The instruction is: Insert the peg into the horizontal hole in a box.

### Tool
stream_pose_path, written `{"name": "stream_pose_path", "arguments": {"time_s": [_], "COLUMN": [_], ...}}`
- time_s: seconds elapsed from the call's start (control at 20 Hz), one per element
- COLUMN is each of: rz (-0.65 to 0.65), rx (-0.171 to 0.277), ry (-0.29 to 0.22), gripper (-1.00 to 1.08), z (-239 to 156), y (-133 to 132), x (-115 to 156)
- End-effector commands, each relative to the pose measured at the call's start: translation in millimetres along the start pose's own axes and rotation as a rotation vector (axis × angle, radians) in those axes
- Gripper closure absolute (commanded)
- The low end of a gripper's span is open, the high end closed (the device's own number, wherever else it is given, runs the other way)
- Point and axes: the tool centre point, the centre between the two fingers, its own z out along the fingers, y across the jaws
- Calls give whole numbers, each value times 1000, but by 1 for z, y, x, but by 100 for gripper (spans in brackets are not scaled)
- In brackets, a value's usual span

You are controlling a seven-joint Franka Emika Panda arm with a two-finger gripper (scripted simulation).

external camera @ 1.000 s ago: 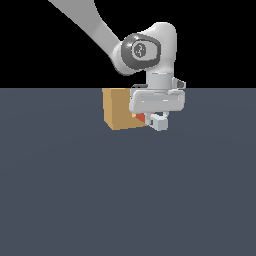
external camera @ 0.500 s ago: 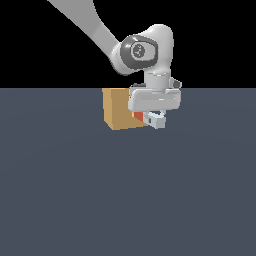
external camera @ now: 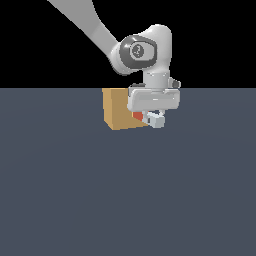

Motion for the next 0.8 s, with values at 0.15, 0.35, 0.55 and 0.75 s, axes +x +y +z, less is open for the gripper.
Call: {"name": "stream_pose_path", "arguments": {"time_s": [0.15,0.35,0.55,0.75], "rz": [-2,-2,-2,-2], "rx": [-4,-5,-6,-7], "ry": [0,0,0,0], "gripper": [108,108,108,108], "z": [-2,-3,-4,-4], "y": [1,1,0,1], "x": [30,67,92,103]}}
